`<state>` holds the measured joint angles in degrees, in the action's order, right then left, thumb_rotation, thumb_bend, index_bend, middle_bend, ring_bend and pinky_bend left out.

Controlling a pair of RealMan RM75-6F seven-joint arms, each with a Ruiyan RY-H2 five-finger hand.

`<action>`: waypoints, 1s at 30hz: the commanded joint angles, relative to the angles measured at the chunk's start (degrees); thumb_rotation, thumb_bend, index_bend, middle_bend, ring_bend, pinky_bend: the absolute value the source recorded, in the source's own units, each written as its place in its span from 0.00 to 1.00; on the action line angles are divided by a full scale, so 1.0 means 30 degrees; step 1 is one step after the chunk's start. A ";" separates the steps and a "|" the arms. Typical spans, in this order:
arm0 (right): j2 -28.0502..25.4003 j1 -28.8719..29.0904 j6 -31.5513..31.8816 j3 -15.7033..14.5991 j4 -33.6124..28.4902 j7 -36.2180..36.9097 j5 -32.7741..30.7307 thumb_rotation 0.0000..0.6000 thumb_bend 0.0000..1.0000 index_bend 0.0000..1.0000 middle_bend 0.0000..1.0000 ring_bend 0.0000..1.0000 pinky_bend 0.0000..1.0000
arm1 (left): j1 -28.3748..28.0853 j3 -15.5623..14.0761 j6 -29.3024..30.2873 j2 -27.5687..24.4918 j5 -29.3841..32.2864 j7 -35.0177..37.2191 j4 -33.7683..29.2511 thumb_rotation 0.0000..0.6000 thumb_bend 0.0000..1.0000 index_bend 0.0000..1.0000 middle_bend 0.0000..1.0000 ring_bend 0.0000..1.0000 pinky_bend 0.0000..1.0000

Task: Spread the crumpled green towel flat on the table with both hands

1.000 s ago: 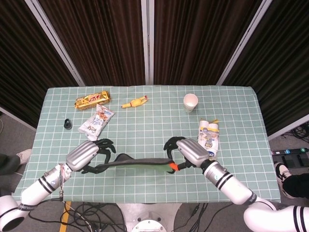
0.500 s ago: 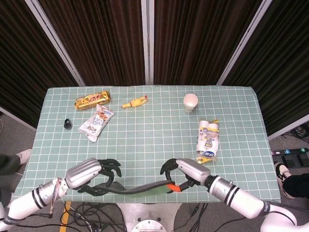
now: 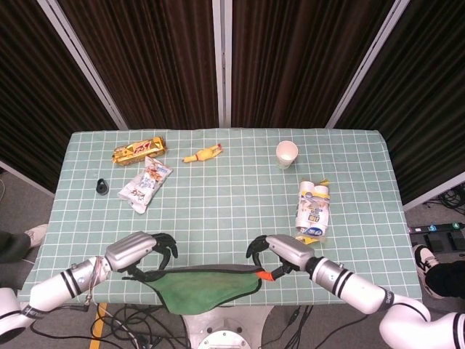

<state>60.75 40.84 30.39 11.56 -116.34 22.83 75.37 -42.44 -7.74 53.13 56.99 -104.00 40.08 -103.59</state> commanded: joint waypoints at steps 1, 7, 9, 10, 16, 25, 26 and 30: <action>0.2336 0.0688 0.1638 -0.0789 0.1700 -0.3414 -0.2297 0.94 0.63 0.69 0.32 0.18 0.19 | -0.0274 0.0526 -0.1287 0.1012 0.1637 -0.1708 0.0995 1.00 0.54 0.66 0.37 0.20 0.36; 0.5152 0.1571 0.4062 -0.1139 0.3558 -0.7726 -0.5334 0.94 0.63 0.69 0.32 0.18 0.18 | -0.0443 0.1522 -0.2669 0.2596 0.4499 -0.4239 0.2782 1.00 0.54 0.66 0.37 0.20 0.35; 0.6045 0.1897 0.4720 -0.1154 0.4234 -0.8910 -0.6265 0.94 0.63 0.69 0.32 0.18 0.17 | -0.0528 0.1795 -0.3103 0.3078 0.5379 -0.5065 0.3388 1.00 0.54 0.66 0.37 0.20 0.35; 0.6421 0.2039 0.4969 -0.1128 0.4559 -0.9340 -0.6623 0.94 0.63 0.69 0.32 0.18 0.17 | -0.0574 0.1899 -0.3276 0.3285 0.5708 -0.5411 0.3673 1.00 0.54 0.66 0.37 0.20 0.35; 0.8605 0.2795 0.5978 -0.0893 0.6519 -1.1165 -0.8224 0.94 0.63 0.69 0.32 0.18 0.17 | -0.0758 0.2356 -0.4116 0.4817 0.7513 -0.7579 0.5594 1.00 0.54 0.66 0.37 0.20 0.35; 1.1508 0.3783 0.6423 -0.0372 1.0151 -1.2667 -0.9216 0.94 0.63 0.69 0.32 0.17 0.16 | -0.0898 0.2934 -0.4872 0.6854 0.9094 -0.8235 0.8465 1.00 0.53 0.66 0.37 0.20 0.34; 1.1777 0.3852 0.6412 -0.0303 1.0490 -1.2695 -0.9253 0.94 0.63 0.69 0.32 0.17 0.15 | -0.0935 0.2975 -0.4942 0.7018 0.9171 -0.8326 0.8796 1.00 0.53 0.66 0.37 0.20 0.34; 1.2876 0.4245 0.6302 -0.0022 1.2146 -1.2958 -0.9274 0.93 0.63 0.69 0.32 0.17 0.15 | -0.1055 0.3214 -0.5245 0.7675 0.9624 -0.8551 1.0010 1.00 0.53 0.66 0.37 0.20 0.34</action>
<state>97.57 52.69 49.42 10.85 -82.12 -15.35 47.79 -45.36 1.43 37.98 79.00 -75.90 14.84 -74.87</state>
